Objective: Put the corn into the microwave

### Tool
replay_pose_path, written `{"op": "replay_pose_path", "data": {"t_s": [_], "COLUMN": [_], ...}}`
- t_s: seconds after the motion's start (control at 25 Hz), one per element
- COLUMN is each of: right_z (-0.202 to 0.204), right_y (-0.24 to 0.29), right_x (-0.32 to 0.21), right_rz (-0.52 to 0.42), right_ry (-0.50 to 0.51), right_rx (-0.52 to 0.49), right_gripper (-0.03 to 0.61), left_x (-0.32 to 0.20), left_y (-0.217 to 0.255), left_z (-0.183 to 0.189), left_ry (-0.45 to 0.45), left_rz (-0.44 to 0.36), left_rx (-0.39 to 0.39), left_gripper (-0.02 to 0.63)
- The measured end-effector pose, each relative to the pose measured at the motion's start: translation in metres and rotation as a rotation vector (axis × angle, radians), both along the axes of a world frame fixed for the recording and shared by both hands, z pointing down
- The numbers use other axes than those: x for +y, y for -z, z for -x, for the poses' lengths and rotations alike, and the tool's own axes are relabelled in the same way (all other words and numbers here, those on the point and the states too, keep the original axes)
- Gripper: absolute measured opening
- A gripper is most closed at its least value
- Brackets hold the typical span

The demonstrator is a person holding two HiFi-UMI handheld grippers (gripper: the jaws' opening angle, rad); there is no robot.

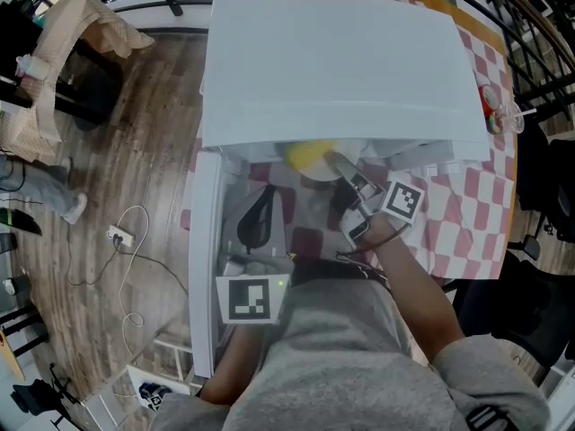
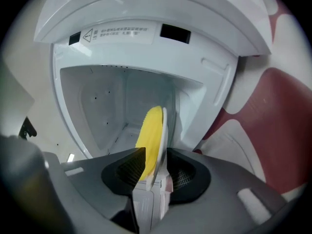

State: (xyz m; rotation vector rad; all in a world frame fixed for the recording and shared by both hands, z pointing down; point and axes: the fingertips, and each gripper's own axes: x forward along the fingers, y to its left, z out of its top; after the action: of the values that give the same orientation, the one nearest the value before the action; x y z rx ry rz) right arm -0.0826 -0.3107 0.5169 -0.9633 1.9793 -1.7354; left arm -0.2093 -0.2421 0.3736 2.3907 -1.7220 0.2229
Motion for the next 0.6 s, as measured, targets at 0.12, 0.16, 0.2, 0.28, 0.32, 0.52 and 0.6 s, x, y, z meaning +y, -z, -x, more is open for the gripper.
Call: {"op": "replay_pose_path", "data": {"t_s": [0.12,0.16,0.2,0.28,0.32,0.52,0.6], "right_z": [0.001,0.002,0.003,0.004,0.003,0.000,-0.001], "right_y": [0.009,0.012,0.014,0.015,0.014,0.021,0.026], "right_x": [0.000,0.001,0.003,0.010,0.013,0.024,0.028], "right_rz": [-0.095,-0.124,-0.144,-0.170,-0.190,-0.331,-0.404], "right_ry": [0.060,0.081,0.099,0.135,0.156,0.205,0.208], "right_rx": [0.072,0.099,0.123,0.188,0.240,0.553,0.695], "right_gripper": [0.199,0.219,0.241,0.264,0.277,0.352,0.386], "left_x": [0.000,0.000,0.000,0.001,0.001,0.001,0.001], "left_y": [0.001,0.001,0.001,0.001,0.001,0.001,0.001], "left_z": [0.000,0.000,-0.001,-0.002,-0.002,-0.005,-0.006], "left_ry": [0.003,0.003,0.001,-0.003,-0.006,-0.013,-0.014], "left_rz": [0.000,-0.001,-0.002,-0.002,-0.003,-0.003,-0.005], "left_rx": [0.009,0.011,0.013,0.012,0.008,0.002,0.004], "left_gripper": [0.009,0.009,0.009,0.009,0.009,0.009,0.009]}}
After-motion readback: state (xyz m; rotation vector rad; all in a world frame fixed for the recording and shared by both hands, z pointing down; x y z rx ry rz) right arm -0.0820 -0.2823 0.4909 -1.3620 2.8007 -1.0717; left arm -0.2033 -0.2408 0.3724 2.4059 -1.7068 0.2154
